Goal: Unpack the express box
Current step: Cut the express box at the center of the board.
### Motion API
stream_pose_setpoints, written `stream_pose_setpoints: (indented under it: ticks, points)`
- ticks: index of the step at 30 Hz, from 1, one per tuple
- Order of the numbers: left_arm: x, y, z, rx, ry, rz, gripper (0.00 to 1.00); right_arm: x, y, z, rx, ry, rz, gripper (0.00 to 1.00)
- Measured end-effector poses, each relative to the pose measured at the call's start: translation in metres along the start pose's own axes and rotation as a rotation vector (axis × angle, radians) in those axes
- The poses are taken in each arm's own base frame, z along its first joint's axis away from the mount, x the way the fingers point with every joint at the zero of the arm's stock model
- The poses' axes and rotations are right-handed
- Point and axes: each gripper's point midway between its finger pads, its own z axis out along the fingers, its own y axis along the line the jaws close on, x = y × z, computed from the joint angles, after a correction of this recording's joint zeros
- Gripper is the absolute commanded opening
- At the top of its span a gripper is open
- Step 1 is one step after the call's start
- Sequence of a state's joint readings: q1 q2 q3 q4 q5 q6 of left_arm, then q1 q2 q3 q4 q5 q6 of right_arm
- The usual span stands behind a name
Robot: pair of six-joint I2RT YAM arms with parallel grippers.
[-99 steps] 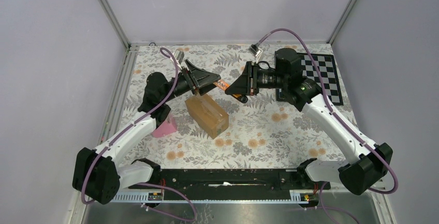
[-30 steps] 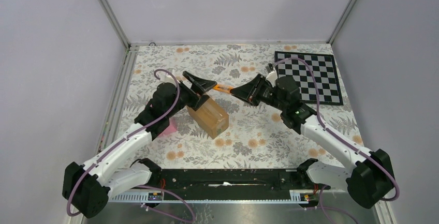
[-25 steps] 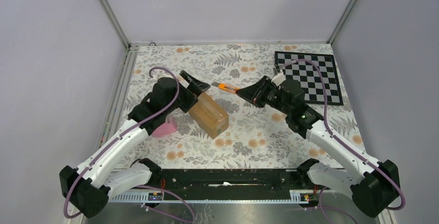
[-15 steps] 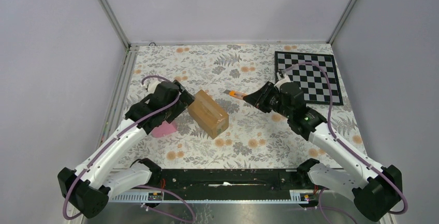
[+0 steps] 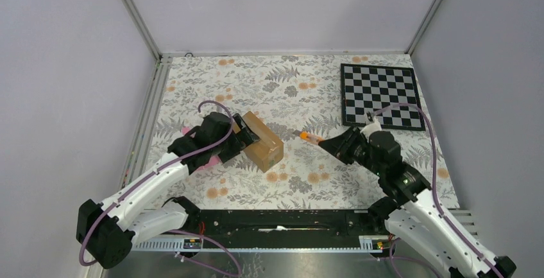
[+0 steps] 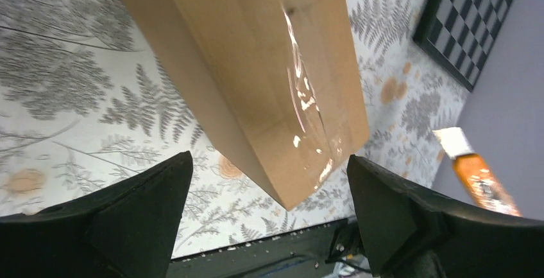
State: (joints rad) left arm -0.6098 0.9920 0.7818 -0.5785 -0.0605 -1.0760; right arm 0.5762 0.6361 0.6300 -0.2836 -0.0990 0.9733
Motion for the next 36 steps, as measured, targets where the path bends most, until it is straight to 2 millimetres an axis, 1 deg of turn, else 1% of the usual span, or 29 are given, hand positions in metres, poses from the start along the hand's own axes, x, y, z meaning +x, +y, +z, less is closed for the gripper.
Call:
stream_pose_setpoints:
  ticks: [2, 3, 5, 8, 11, 16, 19, 23, 36]
  points:
    - [0.011, -0.006, 0.003, 0.039, 0.034, -0.013, 0.99, 0.012, -0.010, -0.005, -0.017, 0.014, 0.043, 0.00]
    - [0.014, -0.009, 0.003, 0.053, 0.041, -0.020, 0.99, 0.016, -0.015, -0.006, -0.017, 0.021, 0.057, 0.00]
    - [0.022, -0.016, 0.005, 0.099, 0.065, -0.048, 0.99, 0.030, -0.028, -0.004, -0.014, 0.052, 0.106, 0.00]
    - [0.029, -0.018, 0.009, 0.126, 0.085, -0.086, 0.99, 0.050, -0.049, 0.003, 0.005, 0.099, 0.174, 0.00]
    - [0.034, -0.019, 0.012, 0.131, 0.097, -0.122, 0.99, 0.059, -0.057, 0.005, 0.012, 0.125, 0.216, 0.00]
    - [0.036, -0.022, 0.013, 0.141, 0.103, -0.172, 0.99, 0.060, -0.048, 0.006, -0.046, 0.129, 0.255, 0.00]
    - [0.035, -0.028, 0.012, 0.160, 0.101, -0.193, 0.99, 0.060, -0.040, 0.004, -0.080, 0.137, 0.264, 0.00]
    - [0.035, -0.032, 0.015, 0.179, 0.101, -0.221, 0.99, 0.058, -0.036, 0.004, -0.098, 0.132, 0.268, 0.00]
    - [0.040, -0.036, 0.035, 0.180, 0.123, -0.283, 0.99, 0.056, -0.034, 0.007, -0.105, 0.129, 0.266, 0.00]
